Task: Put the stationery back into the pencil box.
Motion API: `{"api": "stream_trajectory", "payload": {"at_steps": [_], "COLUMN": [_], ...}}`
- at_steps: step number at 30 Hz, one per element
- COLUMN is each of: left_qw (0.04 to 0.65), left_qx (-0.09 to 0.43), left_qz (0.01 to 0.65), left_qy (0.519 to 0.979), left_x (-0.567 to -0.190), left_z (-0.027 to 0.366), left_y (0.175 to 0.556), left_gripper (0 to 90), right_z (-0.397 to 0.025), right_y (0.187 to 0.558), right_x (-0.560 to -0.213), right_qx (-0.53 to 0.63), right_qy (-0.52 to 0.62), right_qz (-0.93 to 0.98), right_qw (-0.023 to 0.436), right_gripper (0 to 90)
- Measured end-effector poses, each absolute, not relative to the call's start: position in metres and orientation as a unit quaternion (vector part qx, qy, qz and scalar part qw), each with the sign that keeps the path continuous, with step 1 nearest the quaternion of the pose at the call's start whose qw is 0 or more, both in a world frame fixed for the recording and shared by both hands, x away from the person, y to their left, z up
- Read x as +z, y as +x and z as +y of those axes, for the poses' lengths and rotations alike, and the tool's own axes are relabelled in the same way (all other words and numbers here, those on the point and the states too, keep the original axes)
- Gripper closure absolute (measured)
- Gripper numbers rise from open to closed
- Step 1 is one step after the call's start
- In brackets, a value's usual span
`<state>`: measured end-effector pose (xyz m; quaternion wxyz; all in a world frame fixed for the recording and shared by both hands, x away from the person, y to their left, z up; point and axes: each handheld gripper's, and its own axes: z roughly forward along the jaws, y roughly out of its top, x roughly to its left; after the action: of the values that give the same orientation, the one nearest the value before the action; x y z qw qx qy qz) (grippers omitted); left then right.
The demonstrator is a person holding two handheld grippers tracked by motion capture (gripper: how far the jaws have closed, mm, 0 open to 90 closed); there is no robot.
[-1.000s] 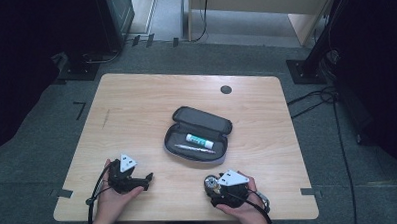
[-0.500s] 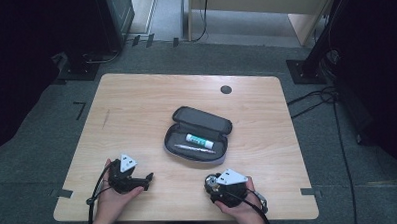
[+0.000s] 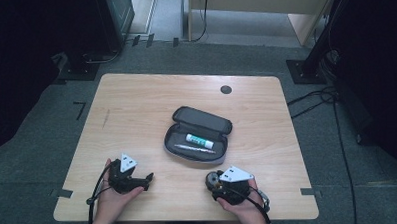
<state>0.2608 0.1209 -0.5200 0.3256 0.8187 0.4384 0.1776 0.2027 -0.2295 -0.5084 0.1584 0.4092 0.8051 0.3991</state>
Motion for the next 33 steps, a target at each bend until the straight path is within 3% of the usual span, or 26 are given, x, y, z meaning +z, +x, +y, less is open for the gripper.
{"api": "stream_trajectory", "payload": {"at_steps": [11,33], "left_qw": [0.327,0.326], "left_qx": [0.178,0.177], "left_qz": [0.438,0.435], "left_qy": [0.818,0.82], "left_x": [-0.52,-0.52], "left_z": [0.12,0.12], "left_y": [0.261,0.261], "left_gripper": [2.6,2.6], "right_z": [-0.233,-0.23], "right_y": [0.21,0.227], "right_x": [-0.482,-0.462], "right_qx": [0.438,0.471], "right_qy": [0.407,0.406], "right_qz": [0.785,0.765], "right_qw": [0.16,0.17], "right_gripper": [41.3,41.3]}}
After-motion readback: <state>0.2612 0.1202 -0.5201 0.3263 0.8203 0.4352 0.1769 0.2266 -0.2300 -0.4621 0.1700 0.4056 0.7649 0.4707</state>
